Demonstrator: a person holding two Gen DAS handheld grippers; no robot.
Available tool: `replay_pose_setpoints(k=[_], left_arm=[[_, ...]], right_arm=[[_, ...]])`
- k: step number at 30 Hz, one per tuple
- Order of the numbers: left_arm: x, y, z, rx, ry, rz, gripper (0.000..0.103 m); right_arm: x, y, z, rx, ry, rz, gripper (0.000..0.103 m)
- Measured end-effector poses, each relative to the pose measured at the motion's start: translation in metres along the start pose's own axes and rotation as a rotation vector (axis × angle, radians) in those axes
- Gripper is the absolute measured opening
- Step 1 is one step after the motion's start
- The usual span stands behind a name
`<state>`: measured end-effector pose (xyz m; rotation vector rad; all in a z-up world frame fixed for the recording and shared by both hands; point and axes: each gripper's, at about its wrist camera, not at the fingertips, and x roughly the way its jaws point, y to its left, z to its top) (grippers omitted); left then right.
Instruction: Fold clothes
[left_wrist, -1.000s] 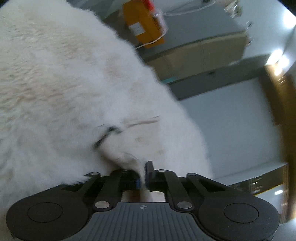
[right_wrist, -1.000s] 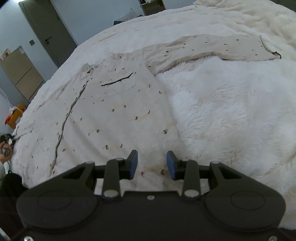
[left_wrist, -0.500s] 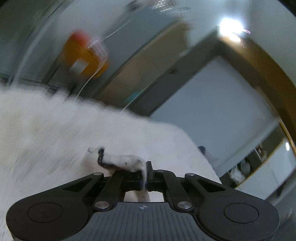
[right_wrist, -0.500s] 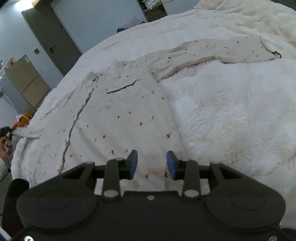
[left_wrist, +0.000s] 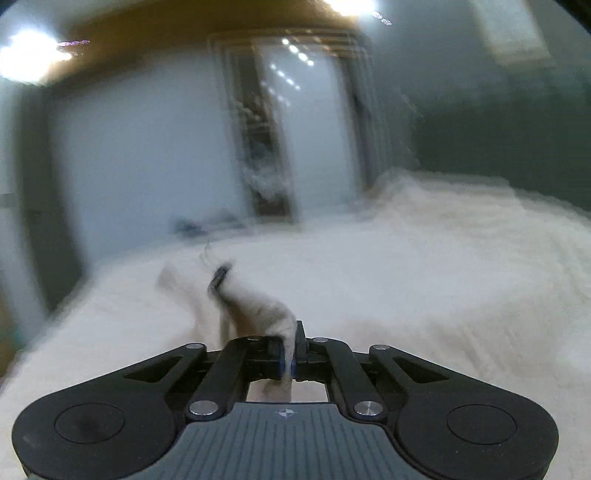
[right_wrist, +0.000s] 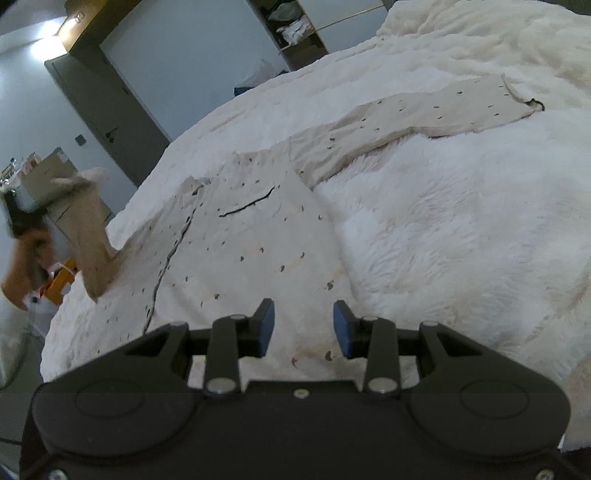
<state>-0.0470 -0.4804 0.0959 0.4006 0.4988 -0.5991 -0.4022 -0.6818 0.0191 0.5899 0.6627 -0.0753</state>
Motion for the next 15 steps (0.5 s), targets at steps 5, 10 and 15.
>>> replay_pose_setpoints(k=[5,10,15], left_arm=[[0.083,-0.105,-0.054,0.286,0.189,0.046,0.016],[0.049,-0.106,-0.057,0.198,0.11,-0.005,0.065],[0.022,-0.066,-0.064,0.029,0.041,-0.083,0.067]], right_arm=[[-0.003,0.001,-0.001,0.001,-0.011,-0.032,0.035],[-0.003,0.022,0.002,-0.067,-0.019,-0.084,0.036],[0.035,0.097,0.046,-0.161,-0.032,0.044,0.053]])
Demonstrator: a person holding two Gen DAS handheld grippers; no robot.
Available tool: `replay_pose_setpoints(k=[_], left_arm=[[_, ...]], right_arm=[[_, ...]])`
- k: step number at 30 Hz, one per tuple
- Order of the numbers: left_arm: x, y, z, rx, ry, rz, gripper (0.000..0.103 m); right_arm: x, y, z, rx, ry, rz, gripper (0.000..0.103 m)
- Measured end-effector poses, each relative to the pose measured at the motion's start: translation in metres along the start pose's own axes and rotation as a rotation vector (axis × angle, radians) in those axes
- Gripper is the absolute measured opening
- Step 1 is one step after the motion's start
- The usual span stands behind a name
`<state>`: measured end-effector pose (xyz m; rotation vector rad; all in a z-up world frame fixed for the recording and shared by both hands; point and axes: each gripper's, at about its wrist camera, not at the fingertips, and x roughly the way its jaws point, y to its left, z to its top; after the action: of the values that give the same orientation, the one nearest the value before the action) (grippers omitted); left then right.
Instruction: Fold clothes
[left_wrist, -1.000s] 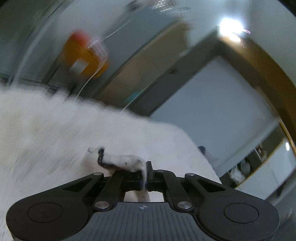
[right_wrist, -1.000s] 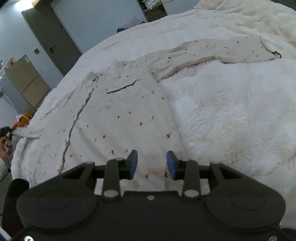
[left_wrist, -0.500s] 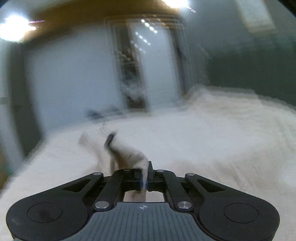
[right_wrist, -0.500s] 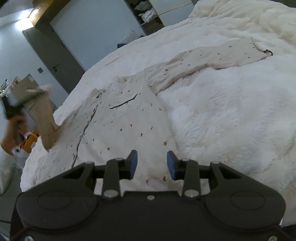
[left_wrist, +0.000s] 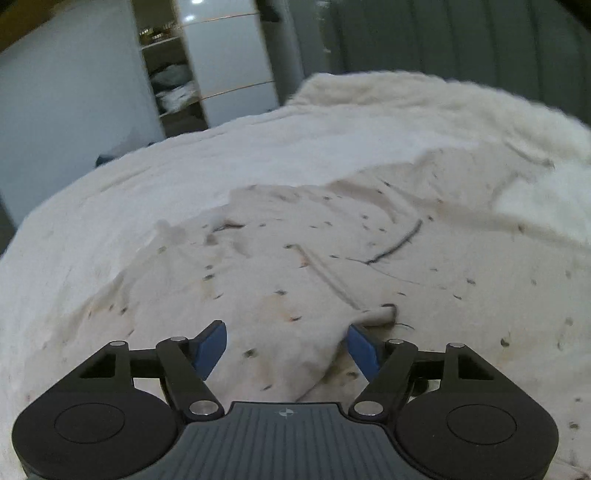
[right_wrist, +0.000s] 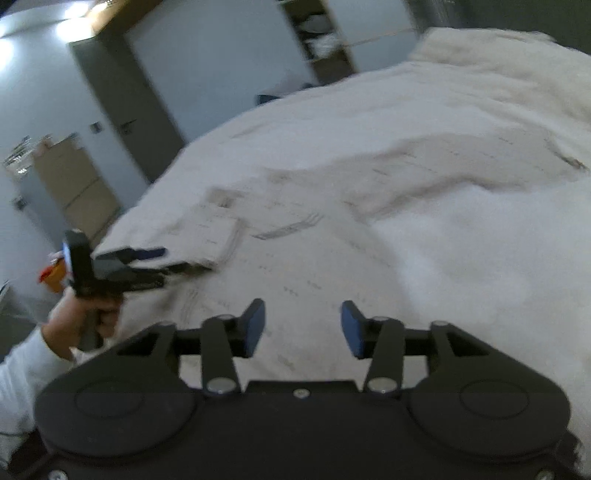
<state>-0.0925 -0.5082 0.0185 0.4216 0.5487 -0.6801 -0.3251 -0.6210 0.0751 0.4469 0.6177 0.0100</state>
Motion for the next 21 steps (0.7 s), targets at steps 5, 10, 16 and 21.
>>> replay_pose_setpoints(k=[5,10,16,21], left_arm=[[0.0,-0.002,0.005,0.046,-0.011,-0.01,0.064],[0.006,-0.065,0.02,0.258,-0.014,-0.039,0.061],[0.019,-0.096,0.028,0.314,0.0,-0.029,0.021],[0.019,-0.101,0.033,0.352,-0.043,0.019,0.001]], right_arm=[[0.101,0.062,0.064,-0.12,0.022,0.053,0.057],[0.252,0.084,0.115,-0.072,0.139,0.106,0.057],[0.336,0.064,0.112,0.068,0.247,0.063,0.045],[0.343,0.076,0.121,0.01,0.221,0.105,0.002]])
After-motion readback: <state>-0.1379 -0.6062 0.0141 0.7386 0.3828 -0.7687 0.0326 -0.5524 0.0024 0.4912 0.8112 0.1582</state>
